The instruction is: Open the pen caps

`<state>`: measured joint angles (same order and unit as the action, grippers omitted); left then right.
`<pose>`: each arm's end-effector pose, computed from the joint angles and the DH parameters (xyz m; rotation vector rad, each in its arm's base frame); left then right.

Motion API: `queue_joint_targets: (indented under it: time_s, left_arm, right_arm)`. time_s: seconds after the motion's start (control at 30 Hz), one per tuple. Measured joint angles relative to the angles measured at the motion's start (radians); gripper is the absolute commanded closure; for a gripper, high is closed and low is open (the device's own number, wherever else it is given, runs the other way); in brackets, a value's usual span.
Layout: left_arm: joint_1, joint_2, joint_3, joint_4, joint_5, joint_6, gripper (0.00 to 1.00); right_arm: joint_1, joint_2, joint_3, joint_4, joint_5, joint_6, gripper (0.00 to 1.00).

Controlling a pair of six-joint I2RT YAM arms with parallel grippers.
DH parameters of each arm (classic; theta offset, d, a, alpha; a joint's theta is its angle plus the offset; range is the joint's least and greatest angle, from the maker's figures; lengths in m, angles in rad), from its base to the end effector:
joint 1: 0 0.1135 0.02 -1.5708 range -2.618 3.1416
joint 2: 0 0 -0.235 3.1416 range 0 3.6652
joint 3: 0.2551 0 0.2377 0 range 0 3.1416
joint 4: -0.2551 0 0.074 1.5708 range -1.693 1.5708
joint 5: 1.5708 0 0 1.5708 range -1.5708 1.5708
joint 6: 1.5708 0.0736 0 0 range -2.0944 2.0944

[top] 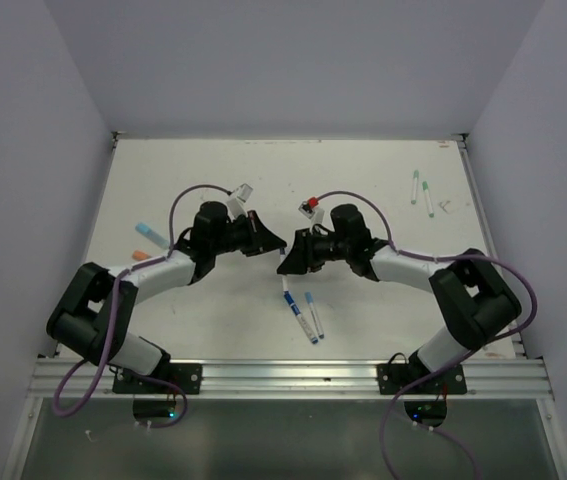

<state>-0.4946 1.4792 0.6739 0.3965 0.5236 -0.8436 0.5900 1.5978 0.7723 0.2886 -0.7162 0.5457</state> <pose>0.2708 -0.1879 0.1685 -0.0007 2.1964 -1.3356 0.2537 0.2280 0.1538 -0.5271 2.2331 1.3943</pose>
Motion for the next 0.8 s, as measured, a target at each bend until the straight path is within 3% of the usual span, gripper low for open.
queue_joint_targets:
  time_s: [0.07, 0.17, 0.2, 0.4, 0.6, 0.7, 0.8]
  left_arm:
    - [0.000, 0.000, 0.013, -0.003, -0.011, -0.002, 1.00]
    - [0.000, 0.000, 0.021, -0.010, -0.018, -0.003, 1.00]
    - [0.000, 0.000, 0.021, -0.013, -0.018, -0.002, 1.00]
    - [-0.004, -0.002, 0.045, -0.086, -0.064, 0.003, 1.00]
    - [-0.005, 0.031, 0.172, -0.293, -0.193, -0.005, 1.00]
    - [0.029, 0.049, 0.220, -0.317, -0.231, -0.035, 1.00]
    - [0.073, 0.050, 0.225, -0.319, -0.248, -0.051, 1.00]
  right_arm:
    - [0.011, -0.008, -0.005, -0.001, 0.006, -0.008, 0.65]
    - [0.026, -0.019, -0.023, 0.011, 0.026, -0.013, 0.97]
    - [0.027, -0.019, -0.029, 0.011, 0.041, -0.009, 1.00]
    - [0.048, -0.019, -0.033, -0.004, 0.130, -0.013, 1.00]
    - [0.262, -0.057, 0.068, -0.276, 0.721, -0.144, 1.00]
    - [0.333, -0.082, 0.069, -0.393, 0.928, -0.182, 1.00]
    - [0.338, -0.101, 0.069, -0.472, 1.035, -0.211, 1.00]
